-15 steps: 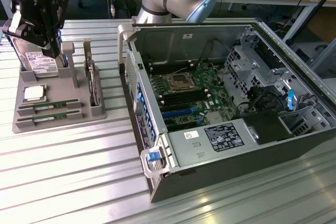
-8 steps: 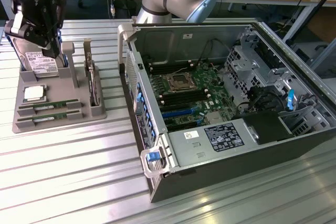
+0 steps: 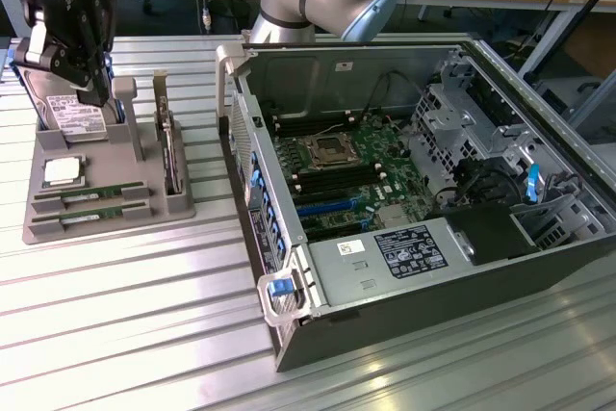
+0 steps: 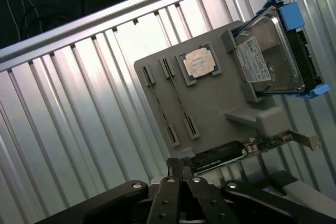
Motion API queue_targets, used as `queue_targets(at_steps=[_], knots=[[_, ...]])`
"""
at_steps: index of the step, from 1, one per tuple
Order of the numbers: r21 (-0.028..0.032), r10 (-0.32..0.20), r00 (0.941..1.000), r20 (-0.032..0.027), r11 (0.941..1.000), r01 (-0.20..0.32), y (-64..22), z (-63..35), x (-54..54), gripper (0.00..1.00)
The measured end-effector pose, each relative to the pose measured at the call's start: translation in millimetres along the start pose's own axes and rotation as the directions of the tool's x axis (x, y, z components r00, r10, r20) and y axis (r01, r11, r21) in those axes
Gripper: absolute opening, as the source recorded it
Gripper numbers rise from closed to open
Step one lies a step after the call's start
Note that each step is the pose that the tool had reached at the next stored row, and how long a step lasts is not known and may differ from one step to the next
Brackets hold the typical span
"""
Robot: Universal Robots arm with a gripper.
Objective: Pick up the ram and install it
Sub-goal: 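Pick up the ram and move it above insertion slot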
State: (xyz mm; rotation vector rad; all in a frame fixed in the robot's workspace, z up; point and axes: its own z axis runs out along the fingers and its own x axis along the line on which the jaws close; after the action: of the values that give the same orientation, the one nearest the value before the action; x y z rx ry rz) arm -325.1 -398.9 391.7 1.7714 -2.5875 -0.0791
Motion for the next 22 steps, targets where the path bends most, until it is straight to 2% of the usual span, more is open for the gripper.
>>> queue_targets(at_steps=[6,11,19,22], knots=[[-0.0014,-0.052,0.9986,-0.0023,0.9986,0.052,0.0,0.0,0.0,0.11],[-0.0030,-0.112,0.9937,-0.0048,0.9937,0.112,0.0,0.0,0.0,0.11],[-0.0044,-0.158,0.9874,-0.0068,0.9874,0.158,0.0,0.0,0.0,0.11],[-0.0052,-0.184,0.9828,-0.0078,0.9828,0.184,0.0,0.0,0.0,0.11]])
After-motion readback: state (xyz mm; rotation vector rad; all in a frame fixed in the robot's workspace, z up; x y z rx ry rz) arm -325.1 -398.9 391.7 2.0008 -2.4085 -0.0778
